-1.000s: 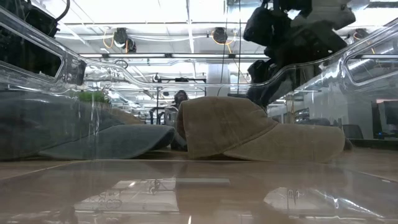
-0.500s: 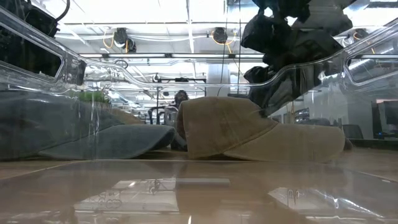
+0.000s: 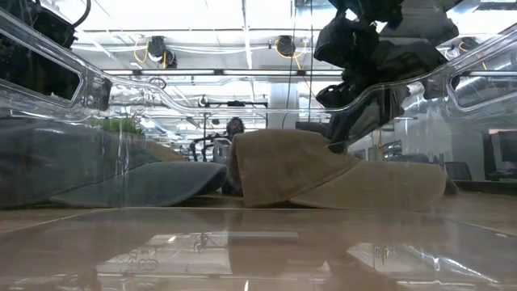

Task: Pick & Place hat
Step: Put the bottom brown cap into the top transparent bin

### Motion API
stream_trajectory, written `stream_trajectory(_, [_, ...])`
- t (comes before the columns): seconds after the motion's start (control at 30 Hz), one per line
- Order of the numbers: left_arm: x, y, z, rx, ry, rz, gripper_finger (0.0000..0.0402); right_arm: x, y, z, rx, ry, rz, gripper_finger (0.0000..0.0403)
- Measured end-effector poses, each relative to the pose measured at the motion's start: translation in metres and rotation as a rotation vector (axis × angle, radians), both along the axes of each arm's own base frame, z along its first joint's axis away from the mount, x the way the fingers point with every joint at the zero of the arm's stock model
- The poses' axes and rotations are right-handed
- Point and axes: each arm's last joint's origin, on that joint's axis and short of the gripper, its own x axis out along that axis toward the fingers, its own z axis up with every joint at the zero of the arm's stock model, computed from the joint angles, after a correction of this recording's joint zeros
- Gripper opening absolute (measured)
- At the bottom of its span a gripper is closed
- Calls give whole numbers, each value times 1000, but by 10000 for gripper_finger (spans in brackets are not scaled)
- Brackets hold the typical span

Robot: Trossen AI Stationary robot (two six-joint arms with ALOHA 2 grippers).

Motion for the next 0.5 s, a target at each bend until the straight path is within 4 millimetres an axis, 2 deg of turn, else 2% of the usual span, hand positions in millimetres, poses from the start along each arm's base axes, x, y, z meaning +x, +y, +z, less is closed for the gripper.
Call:
stream_trajectory(0.13, [0,0,0,0,0,0,37,0,0,0,-4,0,6,6])
stream_trajectory(0.5, [0,0,0,0,0,0,37,-1,0,2,5,-3,-1,2])
